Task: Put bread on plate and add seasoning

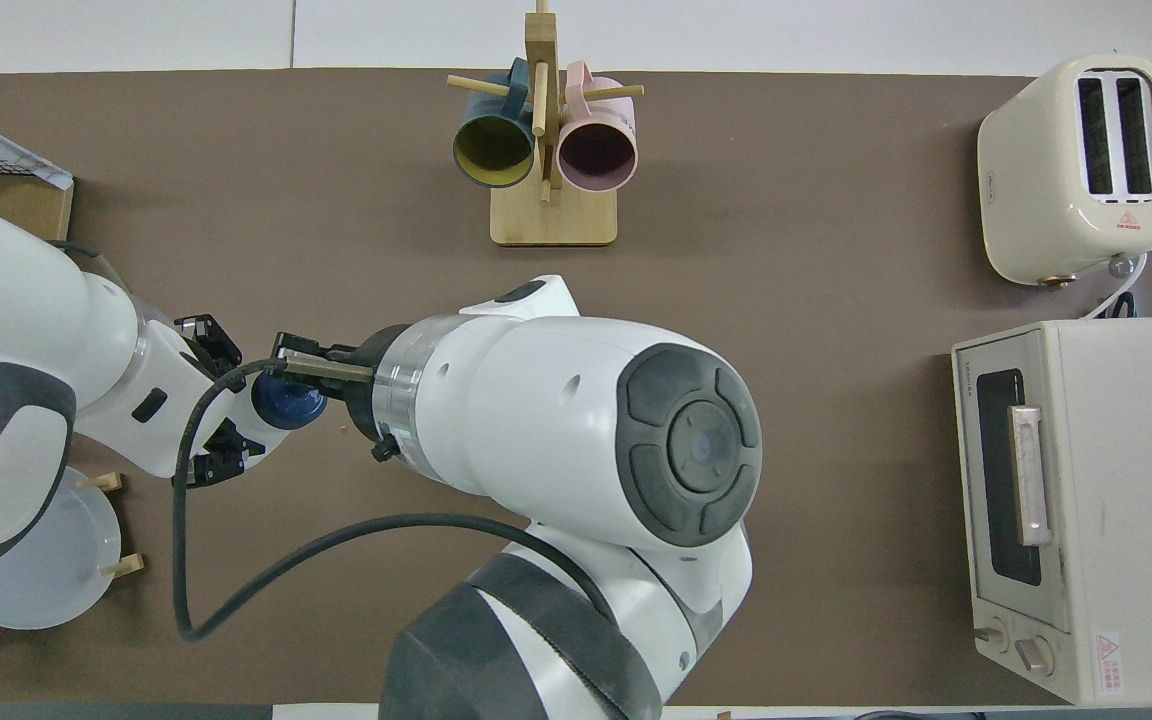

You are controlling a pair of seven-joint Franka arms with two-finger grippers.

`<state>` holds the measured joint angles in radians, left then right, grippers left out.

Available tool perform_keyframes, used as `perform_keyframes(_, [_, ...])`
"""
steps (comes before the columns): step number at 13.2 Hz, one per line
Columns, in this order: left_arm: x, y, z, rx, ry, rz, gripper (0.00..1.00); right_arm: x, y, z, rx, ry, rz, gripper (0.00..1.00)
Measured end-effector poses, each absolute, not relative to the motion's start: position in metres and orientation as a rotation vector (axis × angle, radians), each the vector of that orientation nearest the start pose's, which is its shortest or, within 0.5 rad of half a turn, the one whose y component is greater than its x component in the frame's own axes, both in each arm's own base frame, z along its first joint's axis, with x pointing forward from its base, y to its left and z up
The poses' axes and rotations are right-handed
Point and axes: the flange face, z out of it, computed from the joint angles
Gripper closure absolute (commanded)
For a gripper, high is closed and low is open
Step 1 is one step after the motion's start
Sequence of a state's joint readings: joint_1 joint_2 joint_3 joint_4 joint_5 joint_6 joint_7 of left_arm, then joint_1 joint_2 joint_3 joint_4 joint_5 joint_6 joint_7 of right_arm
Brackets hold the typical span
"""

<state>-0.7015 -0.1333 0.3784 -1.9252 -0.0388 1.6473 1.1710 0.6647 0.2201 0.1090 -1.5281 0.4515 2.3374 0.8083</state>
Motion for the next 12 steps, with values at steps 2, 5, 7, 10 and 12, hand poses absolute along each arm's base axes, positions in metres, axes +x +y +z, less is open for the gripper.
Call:
perform_keyframes(2, [0.4813,-0.1566,0.5302,-2.406,2.23,0.172,1.0,0.4811,0.4731,0.5966,-2.408,0.313,-0.124,0.66])
perform_keyframes(5, [0.4812,-0.1568,0.5302,-2.405,2.23,0.172,1.0,0.4755,0.4797,0.5926,-2.41,0.302,-0.119,0.67])
perform_keyframes(7, [0.4812,-0.1569,0.5302,-2.406,2.23,0.171,1.0,0.4751,0.4803,0.5908,-2.41,0.302,-0.12,0.67])
perform_keyframes(10, [0.4811,-0.157,0.5302,-2.406,2.231,0.171,1.0,0.4752,0.4803,0.5907,-2.41,0.303,-0.121,0.67])
perform_keyframes(12, [0.4811,-0.157,0.5302,-2.407,2.231,0.17,1.0,0.4754,0.4802,0.5912,-2.408,0.303,-0.124,0.67])
